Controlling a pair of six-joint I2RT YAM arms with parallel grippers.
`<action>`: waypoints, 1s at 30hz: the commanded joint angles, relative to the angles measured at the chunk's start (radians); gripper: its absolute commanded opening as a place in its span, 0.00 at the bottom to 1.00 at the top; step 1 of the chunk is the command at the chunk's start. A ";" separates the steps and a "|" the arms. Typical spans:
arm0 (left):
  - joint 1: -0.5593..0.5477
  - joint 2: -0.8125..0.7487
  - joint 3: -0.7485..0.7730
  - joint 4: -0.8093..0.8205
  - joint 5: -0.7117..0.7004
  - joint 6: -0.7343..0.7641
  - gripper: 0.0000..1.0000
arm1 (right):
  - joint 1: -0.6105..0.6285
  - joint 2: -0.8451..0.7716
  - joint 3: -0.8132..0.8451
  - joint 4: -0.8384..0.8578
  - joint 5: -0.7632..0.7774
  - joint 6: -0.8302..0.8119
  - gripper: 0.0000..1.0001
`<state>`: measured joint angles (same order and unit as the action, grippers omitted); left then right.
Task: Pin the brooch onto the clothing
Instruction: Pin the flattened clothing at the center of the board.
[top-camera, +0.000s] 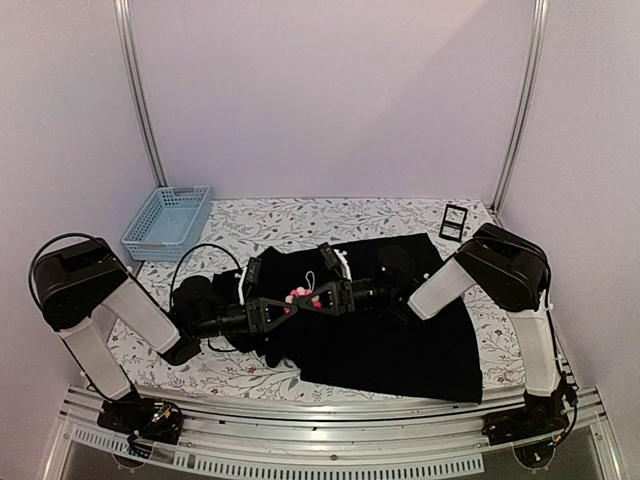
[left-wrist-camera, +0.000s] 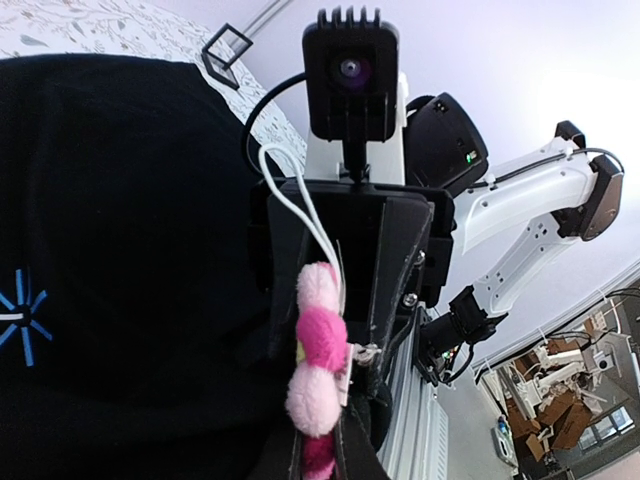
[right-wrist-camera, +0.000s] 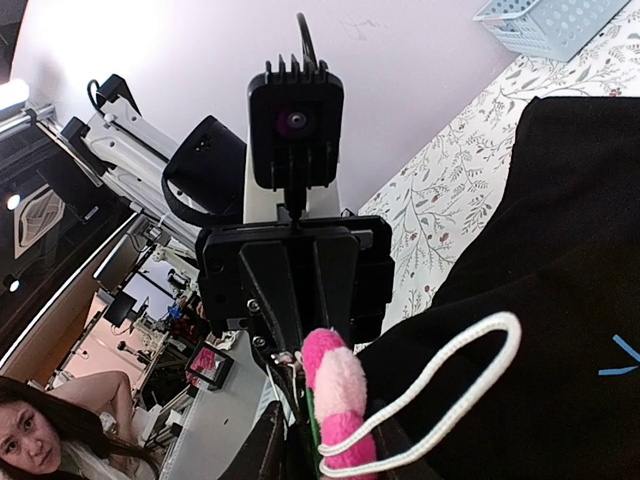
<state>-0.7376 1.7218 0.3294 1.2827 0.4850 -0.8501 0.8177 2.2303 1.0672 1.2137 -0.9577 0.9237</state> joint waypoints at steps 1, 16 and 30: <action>-0.005 -0.001 0.003 0.048 0.010 0.031 0.00 | -0.003 0.028 0.029 -0.018 0.000 0.003 0.25; -0.003 -0.001 0.006 0.033 -0.005 0.029 0.00 | -0.001 -0.018 -0.028 -0.016 0.006 -0.034 0.45; -0.003 -0.007 0.008 0.026 -0.005 0.035 0.00 | 0.010 -0.023 -0.013 -0.055 0.000 -0.076 0.51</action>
<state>-0.7376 1.7218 0.3290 1.2884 0.4843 -0.8371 0.8185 2.2303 1.0534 1.1721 -0.9531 0.8661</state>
